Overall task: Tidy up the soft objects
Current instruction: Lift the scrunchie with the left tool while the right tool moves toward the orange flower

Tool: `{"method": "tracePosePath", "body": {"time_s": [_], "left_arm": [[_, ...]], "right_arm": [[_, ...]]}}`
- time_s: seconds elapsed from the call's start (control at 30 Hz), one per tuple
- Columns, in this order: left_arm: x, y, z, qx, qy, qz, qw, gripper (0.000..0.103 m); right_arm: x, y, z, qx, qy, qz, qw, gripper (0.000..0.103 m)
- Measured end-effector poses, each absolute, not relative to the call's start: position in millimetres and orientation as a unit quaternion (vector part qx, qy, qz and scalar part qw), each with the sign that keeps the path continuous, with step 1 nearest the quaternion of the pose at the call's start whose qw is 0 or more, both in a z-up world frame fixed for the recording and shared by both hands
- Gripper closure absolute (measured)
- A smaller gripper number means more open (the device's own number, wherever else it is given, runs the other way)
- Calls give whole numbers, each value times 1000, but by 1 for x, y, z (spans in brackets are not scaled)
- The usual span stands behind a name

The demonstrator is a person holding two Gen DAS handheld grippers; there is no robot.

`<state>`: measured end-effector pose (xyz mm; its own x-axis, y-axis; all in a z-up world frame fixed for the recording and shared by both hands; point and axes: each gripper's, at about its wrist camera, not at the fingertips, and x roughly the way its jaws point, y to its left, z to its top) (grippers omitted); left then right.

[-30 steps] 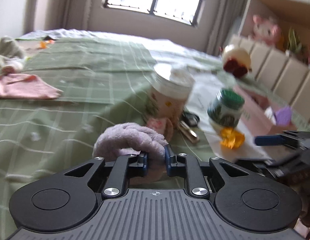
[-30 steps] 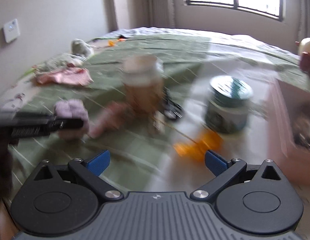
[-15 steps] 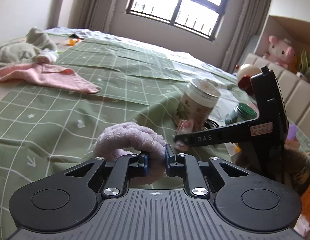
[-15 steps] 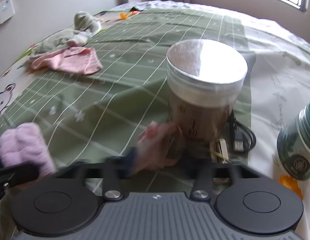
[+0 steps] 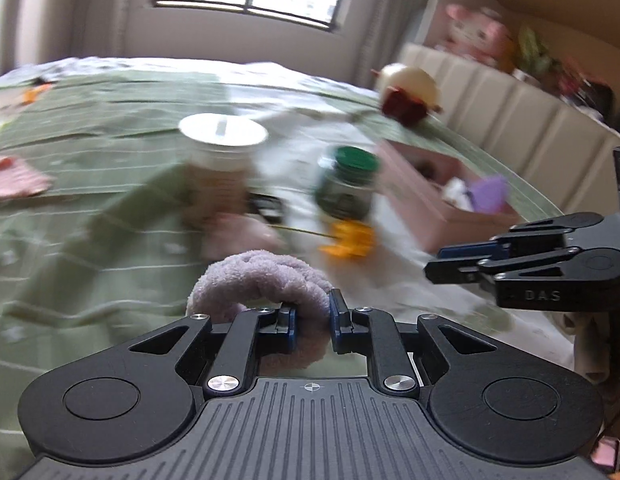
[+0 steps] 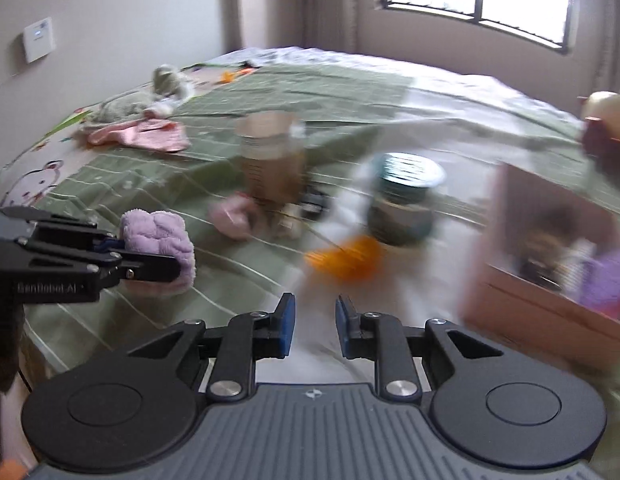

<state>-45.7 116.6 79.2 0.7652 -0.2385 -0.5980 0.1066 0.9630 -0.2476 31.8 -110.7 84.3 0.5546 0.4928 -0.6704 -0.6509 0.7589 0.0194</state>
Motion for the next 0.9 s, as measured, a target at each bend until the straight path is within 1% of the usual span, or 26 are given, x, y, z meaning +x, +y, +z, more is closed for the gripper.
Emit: {"method": "tracePosePath", "body": {"time_s": [0.2, 0.3, 0.4, 0.47, 0.53, 0.57, 0.6, 0.8, 0.9], "left_arm": [[-25, 39, 76, -74, 360, -172, 914, 85], [-18, 4, 72, -66, 368, -205, 905, 85], [-18, -11, 67, -71, 371, -218, 900, 85], [-20, -6, 65, -81, 372, -209, 901, 85], [-26, 9, 67, -87, 369, -185, 907, 85], [-29, 19, 70, -89, 366, -169, 911, 85], [-32, 33, 73, -94, 360, -148, 917, 85], [-54, 116, 87, -143, 327, -21, 934, 85], [-64, 141, 86, -167, 319, -2, 933, 85]], "right_arm": [[16, -197, 85, -106, 328, 269, 899, 81], [12, -224, 82, -95, 330, 252, 905, 81], [13, -236, 77, -82, 336, 247, 905, 81], [18, -234, 75, -70, 340, 251, 903, 73], [23, -225, 73, -53, 341, 260, 902, 41], [27, -217, 73, -46, 337, 267, 901, 37], [29, -206, 73, -41, 331, 276, 901, 35], [53, -118, 80, -48, 318, 344, 882, 35], [58, -107, 86, -50, 313, 362, 876, 35]]}}
